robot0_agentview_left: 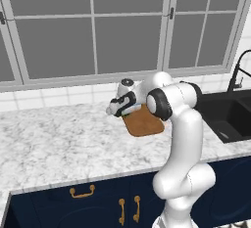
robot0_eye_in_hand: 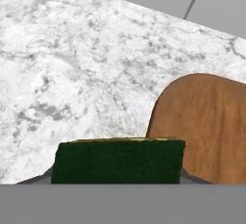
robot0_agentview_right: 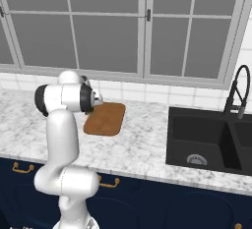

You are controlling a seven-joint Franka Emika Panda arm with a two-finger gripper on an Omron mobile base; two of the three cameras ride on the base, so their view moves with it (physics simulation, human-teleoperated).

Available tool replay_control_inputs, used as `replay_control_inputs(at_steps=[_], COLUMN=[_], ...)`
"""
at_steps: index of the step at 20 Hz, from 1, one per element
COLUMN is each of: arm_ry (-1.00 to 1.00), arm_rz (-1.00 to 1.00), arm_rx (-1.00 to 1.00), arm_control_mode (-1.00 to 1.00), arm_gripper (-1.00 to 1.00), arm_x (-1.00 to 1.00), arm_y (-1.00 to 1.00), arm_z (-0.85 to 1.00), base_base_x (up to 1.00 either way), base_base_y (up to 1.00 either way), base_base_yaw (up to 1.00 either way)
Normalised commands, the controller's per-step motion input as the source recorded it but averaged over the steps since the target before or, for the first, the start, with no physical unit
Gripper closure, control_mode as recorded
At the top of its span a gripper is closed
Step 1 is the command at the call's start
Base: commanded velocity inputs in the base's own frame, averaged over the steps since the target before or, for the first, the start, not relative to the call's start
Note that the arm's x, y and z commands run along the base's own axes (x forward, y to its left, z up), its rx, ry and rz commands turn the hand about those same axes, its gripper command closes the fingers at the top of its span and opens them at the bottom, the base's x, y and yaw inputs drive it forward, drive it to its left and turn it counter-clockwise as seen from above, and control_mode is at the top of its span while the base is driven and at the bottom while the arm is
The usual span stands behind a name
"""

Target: Pick up the sponge from the counter and clean the cutting board by briefly scrubbing or pressing down on the cutting board. Once finished, release the sponge.

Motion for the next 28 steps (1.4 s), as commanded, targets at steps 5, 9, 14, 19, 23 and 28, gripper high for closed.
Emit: replay_control_inputs(at_steps=[5, 9, 14, 19, 23, 28], arm_ry=[0.02, 0.05, -0.01, -0.01, 0.0, 0.02], arm_rz=[0.23, 0.17, 0.11, 0.04, 0.0, 0.0], arm_rx=[0.0, 0.0, -0.02, -0.01, 0.08, 0.02], arm_control_mode=[-1.0, -1.0, -1.0, -1.0, -1.0, -1.0], arm_gripper=[1.0, 1.0, -1.0, -1.0, -1.0, -1.0], arm_x=[-0.45, -0.44, -0.55, -0.53, 0.0, 0.2], arm_y=[0.45, 0.99, 1.0, 0.36, -0.12, -0.19], arm_z=[0.18, -0.09, -0.43, 0.0, 0.24, 0.1], base_base_x=[0.0, 0.0, 0.0, 0.0, 0.0, 0.0], base_base_y=[0.0, 0.0, 0.0, 0.0, 0.0, 0.0], base_base_yaw=[0.0, 0.0, 0.0, 0.0, 0.0, 0.0])
